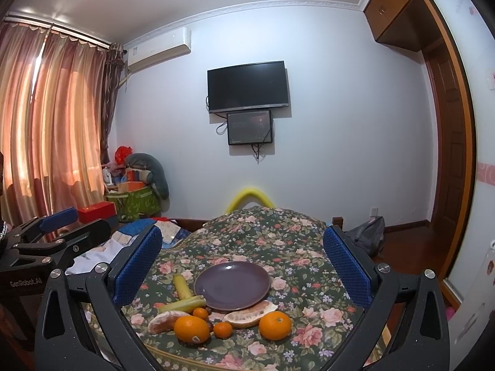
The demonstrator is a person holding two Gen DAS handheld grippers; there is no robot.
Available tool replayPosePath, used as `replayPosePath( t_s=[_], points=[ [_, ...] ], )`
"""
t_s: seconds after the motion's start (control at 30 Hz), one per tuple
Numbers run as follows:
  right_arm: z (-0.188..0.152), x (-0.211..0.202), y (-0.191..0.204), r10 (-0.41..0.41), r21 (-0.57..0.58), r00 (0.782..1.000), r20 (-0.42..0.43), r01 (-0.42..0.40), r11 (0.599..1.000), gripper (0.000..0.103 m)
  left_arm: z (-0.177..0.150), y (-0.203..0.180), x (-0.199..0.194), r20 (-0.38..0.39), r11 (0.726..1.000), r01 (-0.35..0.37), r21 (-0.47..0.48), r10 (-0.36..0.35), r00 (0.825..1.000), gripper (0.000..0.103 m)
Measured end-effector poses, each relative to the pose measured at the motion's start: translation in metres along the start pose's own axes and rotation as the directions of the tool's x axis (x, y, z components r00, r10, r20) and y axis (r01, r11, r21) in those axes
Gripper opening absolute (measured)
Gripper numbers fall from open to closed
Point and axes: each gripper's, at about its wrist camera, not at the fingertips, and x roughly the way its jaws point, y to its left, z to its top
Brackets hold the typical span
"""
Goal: Organize fruits
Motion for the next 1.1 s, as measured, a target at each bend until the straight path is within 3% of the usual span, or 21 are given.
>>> replayPosePath(
  t_s=[1.1],
  points=[
    [-0.0025,-0.0008,-0.0041,0.007,0.007,1.0,0.001,-0.007,1.0,0.103,-0.0003,0.0036,0.0059,-0.011,1.0,-0.015,-0.008,0.015,1.0,0.103]
  ],
)
